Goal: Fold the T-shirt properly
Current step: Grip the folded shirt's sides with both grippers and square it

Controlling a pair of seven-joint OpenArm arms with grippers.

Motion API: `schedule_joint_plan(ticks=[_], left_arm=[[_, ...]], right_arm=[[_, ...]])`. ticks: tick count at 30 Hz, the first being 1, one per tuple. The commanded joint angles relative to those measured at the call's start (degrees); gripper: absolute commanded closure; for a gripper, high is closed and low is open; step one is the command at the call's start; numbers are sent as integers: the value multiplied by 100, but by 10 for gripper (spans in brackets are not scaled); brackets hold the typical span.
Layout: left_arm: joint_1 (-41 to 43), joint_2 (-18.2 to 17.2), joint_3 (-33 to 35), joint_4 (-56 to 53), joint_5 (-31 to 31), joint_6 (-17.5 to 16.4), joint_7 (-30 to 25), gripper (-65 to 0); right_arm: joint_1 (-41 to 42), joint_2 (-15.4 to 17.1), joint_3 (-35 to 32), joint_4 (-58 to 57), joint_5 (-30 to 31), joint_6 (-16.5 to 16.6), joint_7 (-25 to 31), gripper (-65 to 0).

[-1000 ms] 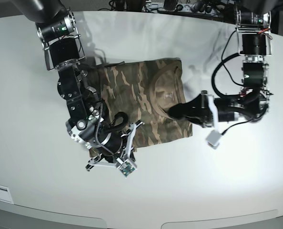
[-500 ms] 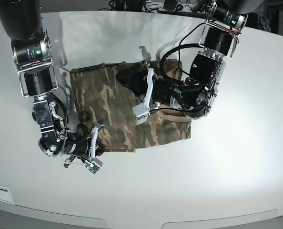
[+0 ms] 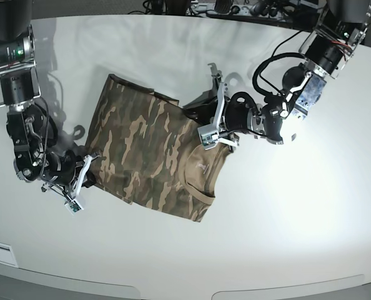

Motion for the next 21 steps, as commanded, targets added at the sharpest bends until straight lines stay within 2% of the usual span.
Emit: schedule_joint_plan(ticks=[1, 2, 4, 6, 9, 12, 17, 21], left_arm=[[-24, -164, -4, -59, 931, 115, 452, 0], [-24, -173, -4, -59, 1235, 115, 175, 0], [-24, -155, -4, -101, 1764, 407, -442, 0], [-24, -114, -4, -238, 1991, 634, -907, 0], [-35, 72, -4, -634, 2337, 817, -1202, 0], [-192, 326, -4, -1266, 2820, 977, -1681, 0], [-715, 632, -4, -2238, 3294, 988, -2656, 0], [-1054, 802, -4, -2476, 3248, 931, -2817, 0]], right_arm=[[-105, 79, 120, 199, -31, 42, -181, 0], [-328, 79, 236, 378, -33, 26, -181, 0], [-765, 48, 520, 734, -31, 22, -181, 0], [-1169, -24, 789, 1099, -33, -63, -205, 0], [-1801, -149, 1226, 1683, -28, -304, -376, 0], [-2430, -293, 1611, 2214, -13, -330, -411, 0], [-3397, -625, 2011, 3016, -37, -385, -411, 0], [-4072, -1108, 2221, 3620, -74, -546, -402, 0]])
